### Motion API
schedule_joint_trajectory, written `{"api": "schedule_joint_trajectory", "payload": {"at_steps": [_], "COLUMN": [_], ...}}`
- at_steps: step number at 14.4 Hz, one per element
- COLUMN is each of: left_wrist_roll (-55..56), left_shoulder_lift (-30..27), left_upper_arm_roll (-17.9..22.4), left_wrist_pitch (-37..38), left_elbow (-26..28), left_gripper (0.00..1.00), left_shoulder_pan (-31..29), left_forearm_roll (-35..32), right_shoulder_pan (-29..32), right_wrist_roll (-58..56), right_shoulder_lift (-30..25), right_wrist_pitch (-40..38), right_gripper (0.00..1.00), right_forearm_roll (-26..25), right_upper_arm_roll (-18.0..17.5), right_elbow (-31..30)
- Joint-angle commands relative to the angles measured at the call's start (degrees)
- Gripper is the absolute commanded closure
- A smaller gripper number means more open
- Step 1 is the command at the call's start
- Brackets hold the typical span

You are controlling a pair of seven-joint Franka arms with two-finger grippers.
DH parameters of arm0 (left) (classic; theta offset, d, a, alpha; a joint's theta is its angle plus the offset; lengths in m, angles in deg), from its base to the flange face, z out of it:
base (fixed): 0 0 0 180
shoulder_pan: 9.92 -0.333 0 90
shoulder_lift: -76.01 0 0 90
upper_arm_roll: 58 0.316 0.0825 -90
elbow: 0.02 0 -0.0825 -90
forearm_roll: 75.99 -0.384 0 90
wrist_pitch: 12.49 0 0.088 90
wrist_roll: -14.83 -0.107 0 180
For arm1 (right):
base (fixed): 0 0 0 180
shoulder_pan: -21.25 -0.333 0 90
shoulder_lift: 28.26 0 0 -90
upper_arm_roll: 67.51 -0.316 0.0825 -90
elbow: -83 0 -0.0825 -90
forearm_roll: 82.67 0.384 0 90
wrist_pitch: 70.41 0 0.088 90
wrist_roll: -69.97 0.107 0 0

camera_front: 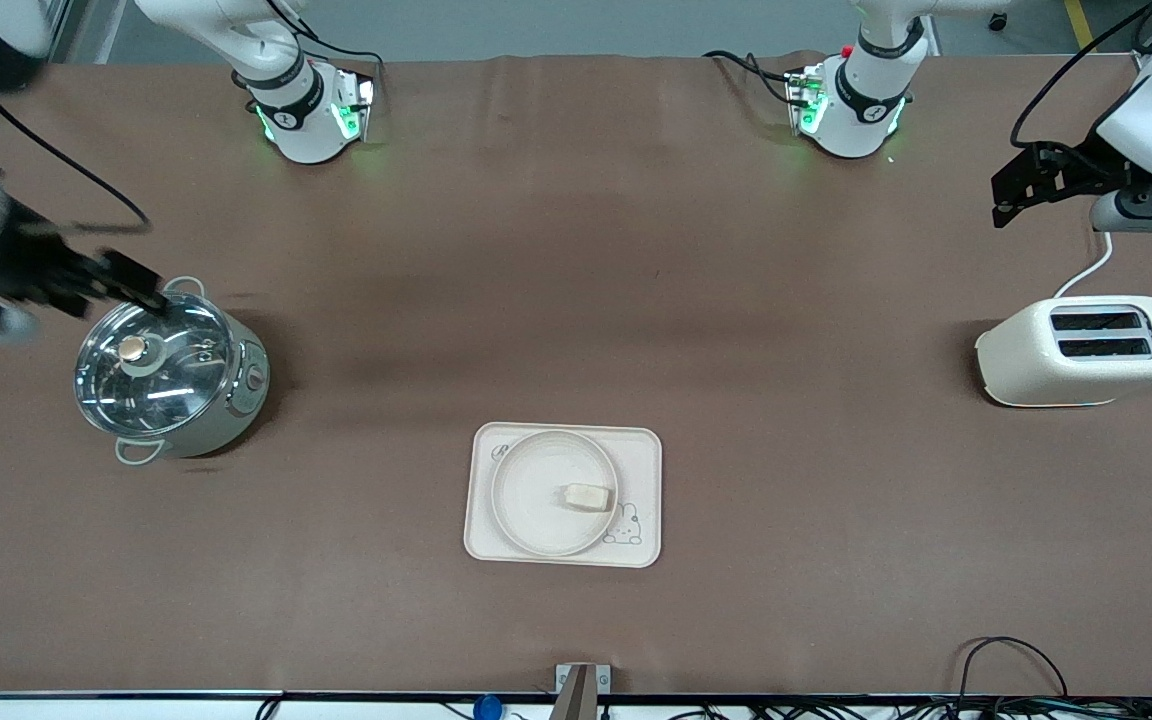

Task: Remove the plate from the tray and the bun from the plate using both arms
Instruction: 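Reach the right gripper down to the white plate's rim on the tray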

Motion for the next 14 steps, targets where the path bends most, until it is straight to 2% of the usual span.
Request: {"api": "schedule_joint_trajectory", "payload": {"at_steps": [1, 6, 11, 14], "left_wrist_roll": [0.45, 0.45, 0.45, 0.45], "left_shoulder_lift": [0.45, 0.98, 0.63, 0.62], "left_upper_arm_roll": [-0.19, -0.19, -0.19, -0.19], "left_wrist_pitch": [0.78, 0.25, 0.43, 0.43], "left_elbow": [-1.67, -1.59, -1.59, -1.59], "left_gripper": [0.0, 0.0, 0.0, 0.0], "left_shoulder_pan": [0.1, -0.34, -0.51, -0.51], "left_forearm_roll": [0.12, 0.47, 0.47, 0.56], "right_shoulder_pan": [-3.89, -12.41, -16.47, -16.64], "right_wrist_roll": [3.2, 16.0, 24.1, 26.84], "right_shoulder_lift": [8.22, 23.24, 36.79, 42.86], "right_wrist_pitch": [6.94, 26.28, 34.63, 36.41], "right_gripper": [0.0, 0.0, 0.0, 0.0], "right_forearm_roll": [4.04, 4.05, 3.96, 3.87], "right_upper_arm_roll": [0.33, 0.33, 0.15, -1.95], "right_elbow": [1.03, 3.65, 12.09, 17.71]}}
